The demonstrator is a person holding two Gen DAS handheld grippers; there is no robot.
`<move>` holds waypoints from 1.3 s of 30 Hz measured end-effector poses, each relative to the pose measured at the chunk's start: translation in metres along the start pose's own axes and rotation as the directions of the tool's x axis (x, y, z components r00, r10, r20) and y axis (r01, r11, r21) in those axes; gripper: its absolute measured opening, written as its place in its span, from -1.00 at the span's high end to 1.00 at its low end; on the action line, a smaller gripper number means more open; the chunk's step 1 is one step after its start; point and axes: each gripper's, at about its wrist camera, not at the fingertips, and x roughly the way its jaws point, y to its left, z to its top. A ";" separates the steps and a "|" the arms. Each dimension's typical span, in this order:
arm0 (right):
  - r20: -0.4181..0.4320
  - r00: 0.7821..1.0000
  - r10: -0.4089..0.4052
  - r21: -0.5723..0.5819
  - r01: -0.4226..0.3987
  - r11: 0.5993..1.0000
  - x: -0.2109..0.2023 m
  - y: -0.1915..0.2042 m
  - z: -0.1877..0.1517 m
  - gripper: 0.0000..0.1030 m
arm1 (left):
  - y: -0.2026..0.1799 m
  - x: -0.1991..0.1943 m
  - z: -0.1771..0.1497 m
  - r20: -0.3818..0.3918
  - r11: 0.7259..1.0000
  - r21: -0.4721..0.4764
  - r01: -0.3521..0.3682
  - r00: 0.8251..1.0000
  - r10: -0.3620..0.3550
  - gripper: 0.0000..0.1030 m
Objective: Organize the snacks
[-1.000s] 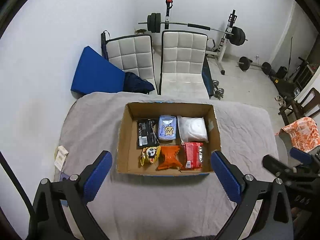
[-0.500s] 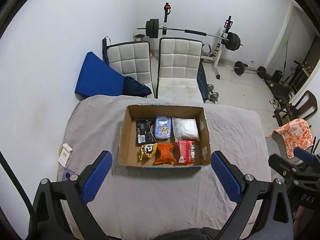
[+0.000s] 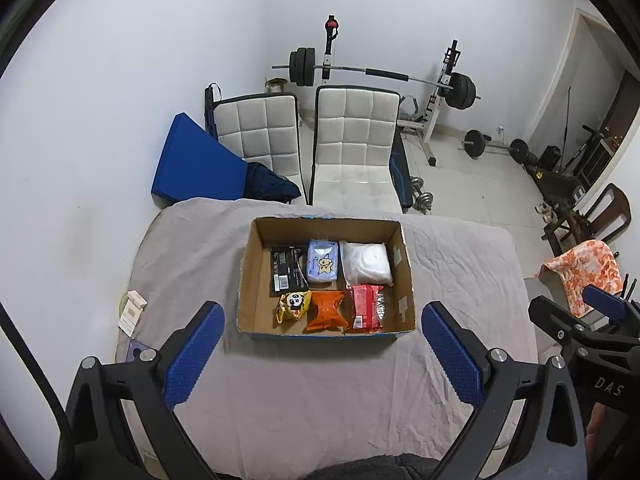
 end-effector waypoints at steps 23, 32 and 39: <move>0.002 1.000 -0.025 0.000 0.025 1.000 -0.004 0.002 0.001 -1.00 | 0.005 0.005 -0.001 -0.008 1.000 -0.022 0.009 1.000 -0.009 -0.97; 0.000 1.000 -0.019 0.005 0.019 1.000 -0.004 0.004 0.001 -1.00 | 0.007 0.006 -0.001 -0.008 1.000 -0.021 0.009 1.000 -0.010 -0.97; -0.002 1.000 -0.015 0.009 0.015 1.000 -0.003 0.003 0.001 -1.00 | 0.007 0.006 0.000 -0.007 1.000 -0.020 0.010 1.000 -0.011 -0.97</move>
